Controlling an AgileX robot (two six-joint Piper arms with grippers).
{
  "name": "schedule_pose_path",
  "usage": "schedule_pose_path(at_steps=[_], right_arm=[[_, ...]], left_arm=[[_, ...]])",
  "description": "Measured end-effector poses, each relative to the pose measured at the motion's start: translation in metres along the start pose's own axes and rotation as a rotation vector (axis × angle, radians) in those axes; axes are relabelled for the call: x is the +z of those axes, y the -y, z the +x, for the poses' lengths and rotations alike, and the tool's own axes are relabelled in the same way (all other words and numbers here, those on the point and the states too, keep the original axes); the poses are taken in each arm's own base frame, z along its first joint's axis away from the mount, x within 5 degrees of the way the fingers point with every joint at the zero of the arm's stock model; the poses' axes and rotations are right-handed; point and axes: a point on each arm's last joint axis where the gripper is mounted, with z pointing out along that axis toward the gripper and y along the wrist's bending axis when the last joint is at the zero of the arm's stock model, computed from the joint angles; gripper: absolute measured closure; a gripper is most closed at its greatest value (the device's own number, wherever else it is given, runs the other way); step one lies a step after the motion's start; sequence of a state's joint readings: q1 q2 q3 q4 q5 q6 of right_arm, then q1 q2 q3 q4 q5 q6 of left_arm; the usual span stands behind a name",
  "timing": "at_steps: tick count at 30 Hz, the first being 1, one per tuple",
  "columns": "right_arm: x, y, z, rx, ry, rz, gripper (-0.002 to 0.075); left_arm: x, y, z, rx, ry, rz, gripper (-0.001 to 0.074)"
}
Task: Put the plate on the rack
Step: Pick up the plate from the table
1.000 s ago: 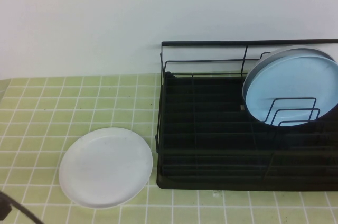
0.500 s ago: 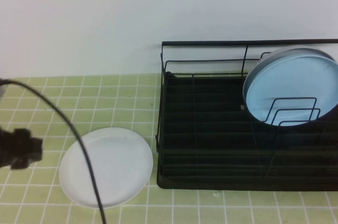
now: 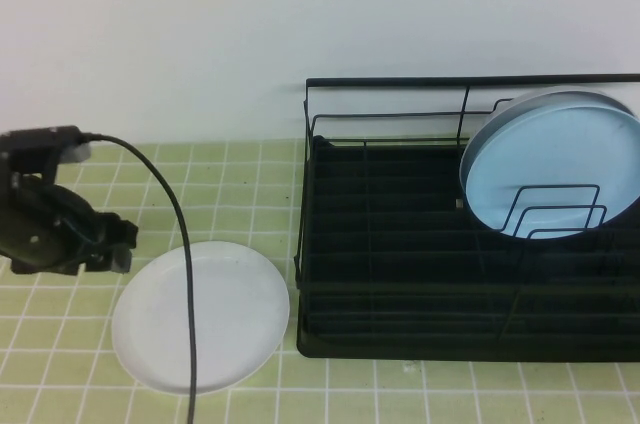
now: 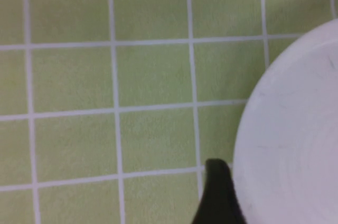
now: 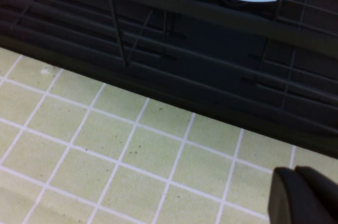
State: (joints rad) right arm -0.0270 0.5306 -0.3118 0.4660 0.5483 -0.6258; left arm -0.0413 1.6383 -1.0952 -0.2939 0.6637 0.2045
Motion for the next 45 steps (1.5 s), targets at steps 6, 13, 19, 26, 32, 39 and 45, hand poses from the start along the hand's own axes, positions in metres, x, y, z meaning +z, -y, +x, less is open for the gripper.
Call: schedule_pose_path(at_steps=[6, 13, 19, 26, 32, 39, 45], right_arm=[[0.000, 0.000, 0.000, -0.002, 0.000, 0.000, 0.0724], [0.000, 0.001, -0.001, -0.002, 0.008, 0.006, 0.0724], [0.000, 0.001, -0.001, -0.007, 0.009, 0.007, 0.0724], [0.000, 0.001, -0.001, -0.007, 0.009, 0.007, 0.0724], [0.000, 0.001, -0.001, -0.007, 0.009, 0.007, 0.0723], [0.000, 0.001, -0.001, -0.011, 0.016, 0.011, 0.0723], [0.000, 0.001, -0.001, -0.011, 0.016, 0.011, 0.0723]], left_arm=[[0.038, -0.007, 0.005, -0.005, -0.113, -0.001, 0.0286], [0.064, -0.010, 0.016, -0.018, -0.222, 0.012, 0.0290], [0.067, -0.010, 0.018, -0.024, -0.232, 0.016, 0.0388], [0.066, -0.010, 0.015, -0.032, -0.222, 0.011, 0.0433], [0.061, -0.012, 0.009, -0.024, -0.237, -0.023, 0.0433], [0.063, -0.010, 0.009, -0.040, -0.237, -0.007, 0.0433], [0.064, -0.002, 0.009, -0.016, -0.238, 0.013, 0.0433]])
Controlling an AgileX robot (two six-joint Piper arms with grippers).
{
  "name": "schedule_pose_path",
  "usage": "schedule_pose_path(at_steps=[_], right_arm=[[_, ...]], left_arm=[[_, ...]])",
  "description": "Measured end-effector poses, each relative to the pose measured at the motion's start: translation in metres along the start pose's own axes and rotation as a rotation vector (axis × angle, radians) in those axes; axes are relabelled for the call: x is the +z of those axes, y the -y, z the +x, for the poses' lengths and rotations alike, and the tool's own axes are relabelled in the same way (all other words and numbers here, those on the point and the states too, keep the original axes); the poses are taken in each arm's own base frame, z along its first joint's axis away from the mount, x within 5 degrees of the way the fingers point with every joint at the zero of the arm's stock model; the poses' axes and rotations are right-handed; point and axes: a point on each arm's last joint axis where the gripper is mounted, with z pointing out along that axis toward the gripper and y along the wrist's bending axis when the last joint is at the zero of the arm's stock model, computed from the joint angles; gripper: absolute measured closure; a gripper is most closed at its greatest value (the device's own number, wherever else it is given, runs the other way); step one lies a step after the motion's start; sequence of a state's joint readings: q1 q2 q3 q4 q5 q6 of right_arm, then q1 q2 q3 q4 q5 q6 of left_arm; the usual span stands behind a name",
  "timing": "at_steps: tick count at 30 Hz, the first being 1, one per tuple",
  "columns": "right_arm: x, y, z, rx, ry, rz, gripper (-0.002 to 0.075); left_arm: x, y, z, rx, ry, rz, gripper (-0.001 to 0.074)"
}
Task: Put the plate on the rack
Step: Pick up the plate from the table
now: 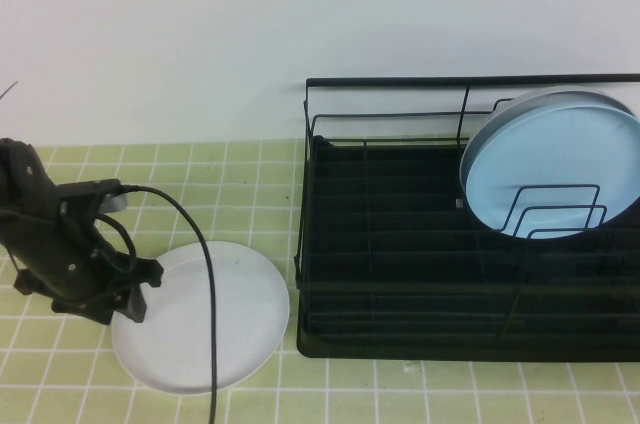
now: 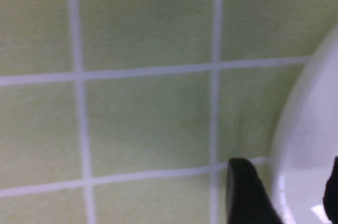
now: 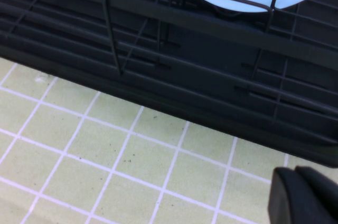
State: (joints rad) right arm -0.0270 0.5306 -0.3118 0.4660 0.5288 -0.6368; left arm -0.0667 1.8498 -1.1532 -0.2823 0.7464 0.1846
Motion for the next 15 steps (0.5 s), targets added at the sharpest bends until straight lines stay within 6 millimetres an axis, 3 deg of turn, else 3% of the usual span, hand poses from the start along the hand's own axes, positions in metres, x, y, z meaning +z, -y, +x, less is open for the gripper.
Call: schedule_pose_path(at_steps=[10, 15], right_arm=[[0.0000, 0.0000, 0.0000, 0.003, 0.000, 0.000, 0.0723], [0.0000, -0.0001, -0.0001, 0.000, 0.001, -0.002, 0.0725]], left_arm=[[0.0053, 0.0117, 0.0002, 0.039, -0.001, 0.002, 0.0435], [0.0053, 0.0103, 0.0004, 0.056, -0.004, -0.013, 0.0509]])
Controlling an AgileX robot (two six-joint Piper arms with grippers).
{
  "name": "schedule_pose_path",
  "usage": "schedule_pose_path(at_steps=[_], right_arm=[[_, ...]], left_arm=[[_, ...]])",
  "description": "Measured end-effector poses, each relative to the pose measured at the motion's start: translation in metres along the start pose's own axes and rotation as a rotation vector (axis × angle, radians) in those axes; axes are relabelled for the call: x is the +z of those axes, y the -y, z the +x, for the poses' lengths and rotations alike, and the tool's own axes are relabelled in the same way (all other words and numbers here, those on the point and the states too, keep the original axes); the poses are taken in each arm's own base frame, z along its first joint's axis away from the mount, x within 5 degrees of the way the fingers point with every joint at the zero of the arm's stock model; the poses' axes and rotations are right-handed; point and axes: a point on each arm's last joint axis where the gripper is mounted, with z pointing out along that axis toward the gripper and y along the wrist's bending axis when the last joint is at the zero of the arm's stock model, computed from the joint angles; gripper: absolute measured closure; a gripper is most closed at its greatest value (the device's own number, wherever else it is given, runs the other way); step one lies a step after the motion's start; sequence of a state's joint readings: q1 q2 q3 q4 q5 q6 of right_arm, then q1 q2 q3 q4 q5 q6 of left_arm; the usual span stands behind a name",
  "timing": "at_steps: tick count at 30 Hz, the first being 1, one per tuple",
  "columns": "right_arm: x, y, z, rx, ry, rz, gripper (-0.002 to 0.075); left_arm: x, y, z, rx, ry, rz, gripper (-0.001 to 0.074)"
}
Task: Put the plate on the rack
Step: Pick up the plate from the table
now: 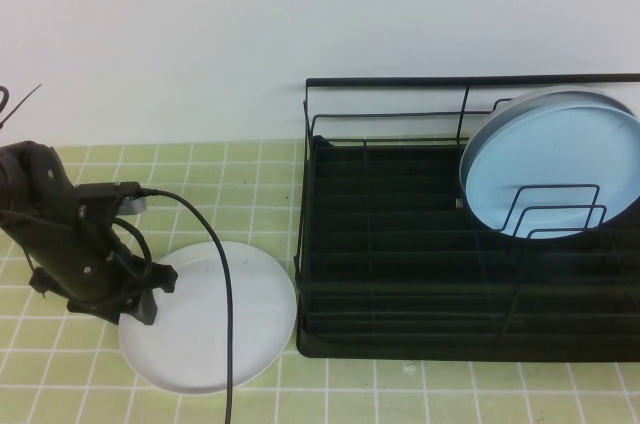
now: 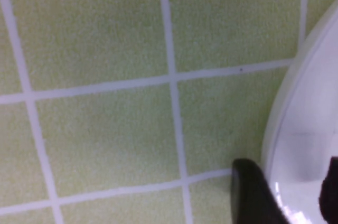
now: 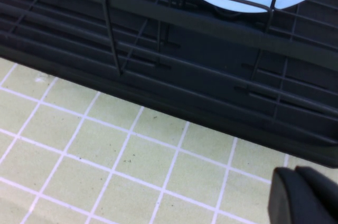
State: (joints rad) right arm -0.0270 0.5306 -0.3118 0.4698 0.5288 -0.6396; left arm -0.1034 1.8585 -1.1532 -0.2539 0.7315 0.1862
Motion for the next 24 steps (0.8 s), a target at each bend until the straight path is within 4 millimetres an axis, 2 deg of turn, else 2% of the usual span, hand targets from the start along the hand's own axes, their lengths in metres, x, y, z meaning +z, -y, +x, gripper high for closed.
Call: schedule_pose_path(at_steps=[7, 11, 13, 17, 24], right_arm=[[0.000, 0.000, 0.000, 0.002, 0.000, 0.000, 0.0725], [0.000, 0.000, 0.000, 0.000, 0.000, 0.000, 0.0725], [0.000, 0.000, 0.000, 0.000, 0.000, 0.000, 0.0725], [0.000, 0.000, 0.000, -0.003, 0.000, 0.000, 0.0725], [0.007, 0.001, 0.012, 0.021, -0.009, 0.017, 0.0725]], left_arm=[[0.000, -0.003, 0.001, 0.039, -0.009, -0.034, 0.0734], [-0.001, -0.007, 0.001, 0.079, -0.015, -0.074, 0.0735], [-0.008, -0.009, 0.001, 0.097, -0.023, -0.111, 0.0735], [-0.039, -0.012, -0.004, 0.090, 0.047, -0.160, 0.0735], [-0.127, 0.005, -0.005, 0.099, 0.347, -0.160, 0.0735]])
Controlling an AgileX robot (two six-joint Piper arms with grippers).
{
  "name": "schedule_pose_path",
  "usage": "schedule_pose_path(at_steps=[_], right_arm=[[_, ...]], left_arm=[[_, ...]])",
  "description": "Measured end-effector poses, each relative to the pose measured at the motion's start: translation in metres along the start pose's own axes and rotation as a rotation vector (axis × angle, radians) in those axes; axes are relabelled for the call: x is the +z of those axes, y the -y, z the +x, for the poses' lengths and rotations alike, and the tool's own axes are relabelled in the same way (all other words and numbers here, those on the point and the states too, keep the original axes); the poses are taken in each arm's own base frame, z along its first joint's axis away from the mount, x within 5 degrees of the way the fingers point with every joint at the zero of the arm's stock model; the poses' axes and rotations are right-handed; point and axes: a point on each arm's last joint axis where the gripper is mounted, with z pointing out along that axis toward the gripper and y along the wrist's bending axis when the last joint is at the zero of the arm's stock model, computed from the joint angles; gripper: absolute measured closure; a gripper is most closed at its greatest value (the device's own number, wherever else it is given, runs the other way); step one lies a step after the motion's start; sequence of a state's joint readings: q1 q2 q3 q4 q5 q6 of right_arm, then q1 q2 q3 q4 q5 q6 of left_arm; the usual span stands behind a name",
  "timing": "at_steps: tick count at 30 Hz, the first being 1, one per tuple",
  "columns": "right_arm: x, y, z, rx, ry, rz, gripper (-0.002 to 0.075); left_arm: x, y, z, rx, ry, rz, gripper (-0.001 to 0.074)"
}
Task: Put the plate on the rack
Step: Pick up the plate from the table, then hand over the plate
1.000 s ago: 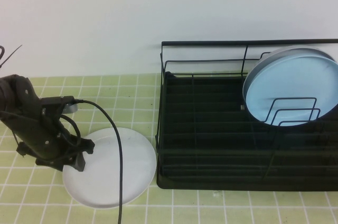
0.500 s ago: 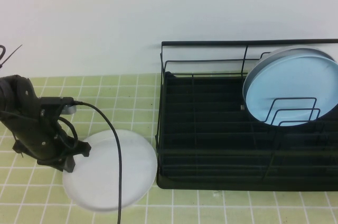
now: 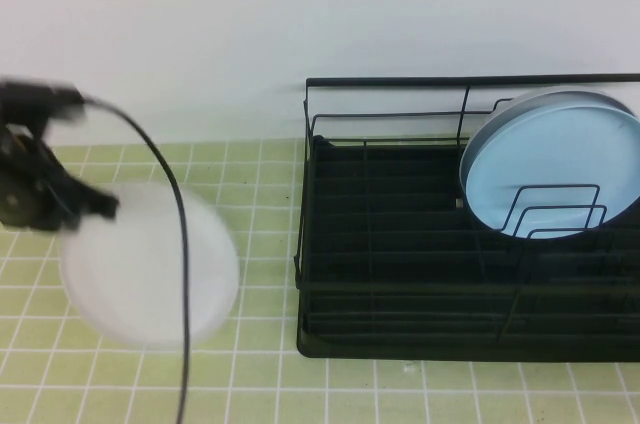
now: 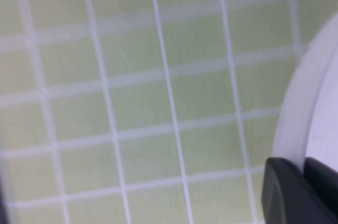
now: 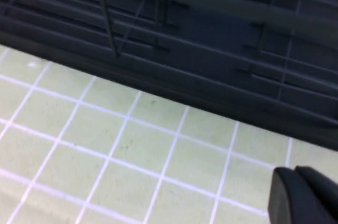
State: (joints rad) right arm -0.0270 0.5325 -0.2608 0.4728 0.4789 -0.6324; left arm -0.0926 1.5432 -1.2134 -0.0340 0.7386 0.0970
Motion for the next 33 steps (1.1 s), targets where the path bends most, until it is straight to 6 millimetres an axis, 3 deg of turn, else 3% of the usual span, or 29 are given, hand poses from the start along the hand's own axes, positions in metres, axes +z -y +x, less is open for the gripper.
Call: schedule_pose_path(at_steps=[6, 11, 16, 19, 21, 26, 28, 33], right_arm=[[-0.003, 0.000, -0.015, 0.137, 0.113, -0.014, 0.0725], [-0.022, -0.014, -0.050, 0.334, 0.231, -0.219, 0.0725], [-0.056, -0.030, -0.095, 0.193, 0.460, -0.430, 0.0725], [-0.078, -0.038, -0.114, 0.053, 0.576, -0.509, 0.0701], [-0.088, -0.039, -0.124, 0.028, 0.613, -0.513, 0.0641], [-0.103, -0.038, -0.138, 0.006, 0.675, -0.493, 0.0340], [-0.105, -0.037, -0.140, 0.037, 0.697, -0.484, 0.0274], [-0.107, -0.030, -0.146, 0.133, 0.753, -0.451, 0.0265]], left_arm=[[-0.078, 0.011, -0.006, -0.029, 0.257, 0.082, 0.0735], [-0.143, 0.023, -0.006, -0.066, 0.538, 0.214, 0.0735], [-0.188, 0.041, -0.004, -0.017, 0.766, 0.399, 0.0735], [-0.201, 0.057, -0.002, 0.042, 0.831, 0.513, 0.0735], [-0.206, 0.067, -0.002, 0.076, 0.859, 0.572, 0.0735], [-0.217, 0.096, 0.001, 0.143, 0.911, 0.698, 0.0735], [-0.220, 0.109, 0.002, 0.165, 0.934, 0.727, 0.0735], [-0.228, 0.134, 0.006, 0.262, 1.016, 0.723, 0.0735]])
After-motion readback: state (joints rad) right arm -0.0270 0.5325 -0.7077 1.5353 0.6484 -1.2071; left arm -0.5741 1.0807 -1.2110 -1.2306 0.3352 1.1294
